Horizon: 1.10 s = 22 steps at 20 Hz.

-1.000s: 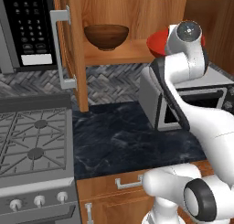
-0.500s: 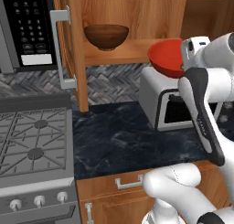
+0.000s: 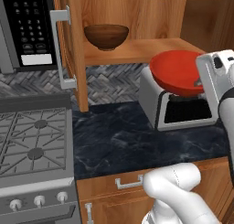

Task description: Pick up the bowls from the cabinet and place each bowl in front of a stool on the dining counter.

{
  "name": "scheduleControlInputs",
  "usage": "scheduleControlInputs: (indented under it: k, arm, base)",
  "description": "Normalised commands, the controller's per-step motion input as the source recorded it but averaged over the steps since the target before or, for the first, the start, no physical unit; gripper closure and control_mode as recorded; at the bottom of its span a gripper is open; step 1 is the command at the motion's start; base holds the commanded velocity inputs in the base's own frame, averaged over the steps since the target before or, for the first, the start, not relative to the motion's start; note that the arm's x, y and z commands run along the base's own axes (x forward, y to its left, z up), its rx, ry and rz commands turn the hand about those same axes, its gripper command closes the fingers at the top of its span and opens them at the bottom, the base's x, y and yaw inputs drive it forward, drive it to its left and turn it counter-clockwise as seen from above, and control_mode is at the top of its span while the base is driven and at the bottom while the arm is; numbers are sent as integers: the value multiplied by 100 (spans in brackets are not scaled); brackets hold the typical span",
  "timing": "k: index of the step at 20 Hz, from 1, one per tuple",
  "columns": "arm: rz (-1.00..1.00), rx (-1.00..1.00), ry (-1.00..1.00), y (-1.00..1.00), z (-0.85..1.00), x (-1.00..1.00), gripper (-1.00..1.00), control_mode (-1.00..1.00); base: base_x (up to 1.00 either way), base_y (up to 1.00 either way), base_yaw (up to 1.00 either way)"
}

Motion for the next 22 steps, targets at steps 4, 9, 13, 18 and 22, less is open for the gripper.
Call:
scheduleControlInputs:
  k: [4, 9, 13, 18, 22]
  arm:
    - [5, 0, 6, 23, 0, -41, 100, -100]
    - [4, 0, 16, 33, -21, -33, 100, -100]
    - [3, 0, 13, 22, -31, -10, 100, -100]
    - [0, 1, 1, 1, -15, 0, 100, -100]
    - [0, 6, 0, 0, -9, 0, 100, -100]
  base:
    - [0, 0, 0]
    - [0, 0, 0]
    - [0, 0, 0]
    - [0, 0, 0]
    - [0, 0, 0]
